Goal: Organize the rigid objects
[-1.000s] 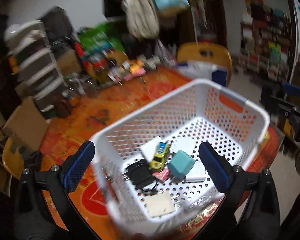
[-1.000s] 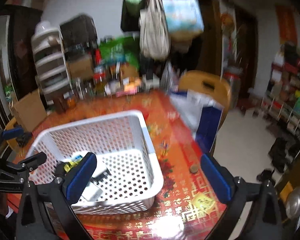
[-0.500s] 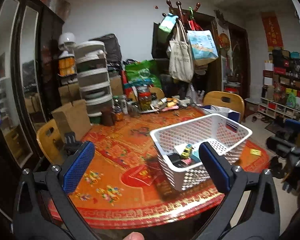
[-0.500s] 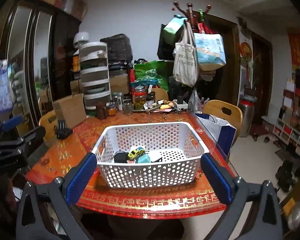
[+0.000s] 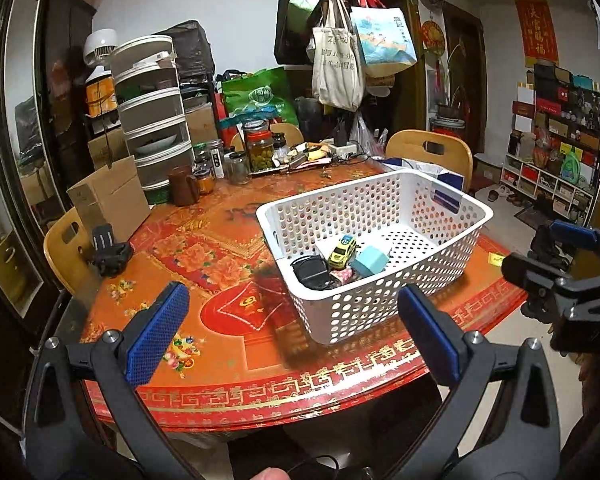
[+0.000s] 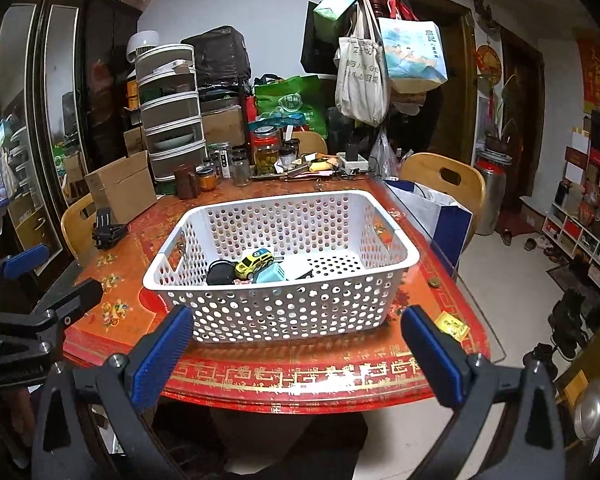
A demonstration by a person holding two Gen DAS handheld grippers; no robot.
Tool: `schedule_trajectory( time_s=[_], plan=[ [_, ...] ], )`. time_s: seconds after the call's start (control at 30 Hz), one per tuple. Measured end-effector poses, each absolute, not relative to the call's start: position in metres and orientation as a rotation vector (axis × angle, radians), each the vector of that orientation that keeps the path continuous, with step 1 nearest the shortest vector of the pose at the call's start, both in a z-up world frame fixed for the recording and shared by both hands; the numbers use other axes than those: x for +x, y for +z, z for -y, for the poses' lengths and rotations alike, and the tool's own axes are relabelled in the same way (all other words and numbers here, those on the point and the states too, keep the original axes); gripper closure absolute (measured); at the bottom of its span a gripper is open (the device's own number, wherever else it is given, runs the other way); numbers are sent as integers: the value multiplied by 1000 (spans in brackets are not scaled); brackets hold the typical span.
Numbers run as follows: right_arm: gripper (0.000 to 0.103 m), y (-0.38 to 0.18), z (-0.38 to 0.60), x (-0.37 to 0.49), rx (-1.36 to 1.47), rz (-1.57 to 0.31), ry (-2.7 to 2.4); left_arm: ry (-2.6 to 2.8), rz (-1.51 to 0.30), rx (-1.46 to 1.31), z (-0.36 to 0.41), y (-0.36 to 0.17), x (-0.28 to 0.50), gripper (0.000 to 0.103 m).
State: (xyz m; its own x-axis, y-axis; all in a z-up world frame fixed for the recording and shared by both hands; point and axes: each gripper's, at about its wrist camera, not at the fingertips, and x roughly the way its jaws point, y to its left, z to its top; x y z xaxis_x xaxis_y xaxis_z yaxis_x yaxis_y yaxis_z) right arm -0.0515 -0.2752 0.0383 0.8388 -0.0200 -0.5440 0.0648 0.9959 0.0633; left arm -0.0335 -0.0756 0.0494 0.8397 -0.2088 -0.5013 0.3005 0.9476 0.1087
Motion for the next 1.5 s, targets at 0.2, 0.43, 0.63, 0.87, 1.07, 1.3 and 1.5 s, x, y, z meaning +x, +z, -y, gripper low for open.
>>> schedule_trajectory(
  time_s=[0.2,0.43,0.63,0.87,1.07,1.3,1.5],
  plan=[
    [0,39,277,-52,81,-572,-41,-273,-518,185,79,48,-32,0],
    [0,40,275,-51,74,-573,-41,-269,-518,183,80,49,-31,0],
    [0,41,274,-51,70,-573,-39,-267,-525,178,81,46,-29,0],
    [0,41,274,-51,66,-575,-39,-262,-525,177,83,48,-28,0],
    [0,42,275,-52,66,-568,-39,-264,-532,174,84,46,-26,0],
    [0,42,274,-52,66,-569,-38,-263,-533,175,85,46,-26,0],
    [0,42,274,-52,63,-570,-35,-263,-537,175,84,42,-25,0]
  ],
)
